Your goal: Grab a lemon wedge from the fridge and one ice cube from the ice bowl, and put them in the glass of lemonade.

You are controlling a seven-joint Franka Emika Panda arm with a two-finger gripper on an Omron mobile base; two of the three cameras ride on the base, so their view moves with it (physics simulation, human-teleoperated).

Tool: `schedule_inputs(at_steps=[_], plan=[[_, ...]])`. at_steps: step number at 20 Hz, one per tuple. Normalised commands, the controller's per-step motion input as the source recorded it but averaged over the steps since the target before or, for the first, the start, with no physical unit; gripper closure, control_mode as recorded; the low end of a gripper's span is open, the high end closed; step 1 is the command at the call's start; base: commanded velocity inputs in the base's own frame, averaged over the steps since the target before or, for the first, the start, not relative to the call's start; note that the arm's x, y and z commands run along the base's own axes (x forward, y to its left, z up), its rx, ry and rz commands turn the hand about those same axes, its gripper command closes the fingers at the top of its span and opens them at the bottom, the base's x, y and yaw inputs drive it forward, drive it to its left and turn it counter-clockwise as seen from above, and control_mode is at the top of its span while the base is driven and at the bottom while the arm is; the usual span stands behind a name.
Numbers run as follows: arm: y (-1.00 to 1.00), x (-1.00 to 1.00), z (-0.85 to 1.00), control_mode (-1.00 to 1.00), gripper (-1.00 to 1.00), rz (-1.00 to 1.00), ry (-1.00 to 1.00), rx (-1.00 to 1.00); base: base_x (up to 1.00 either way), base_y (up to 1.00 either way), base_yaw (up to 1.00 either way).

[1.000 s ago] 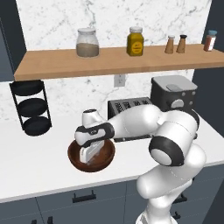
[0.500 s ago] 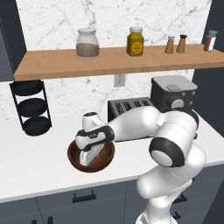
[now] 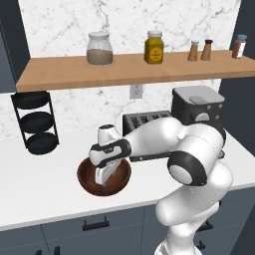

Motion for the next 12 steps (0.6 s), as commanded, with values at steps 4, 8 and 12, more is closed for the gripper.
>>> schedule_inputs(at_steps=[4, 8, 12], plan=[[0.0, 0.02, 0.0, -1.0, -1.0, 0.01, 0.0, 0.0, 0.0, 0.0, 0.0], [0.0, 0.0, 0.0, -1.0, -1.0, 0.0, 0.0, 0.0, 0.0, 0.0, 0.0], [0.0, 0.0, -0.18, -1.0, -1.0, 0.0, 0.0, 0.0, 0.0, 0.0, 0.0]])
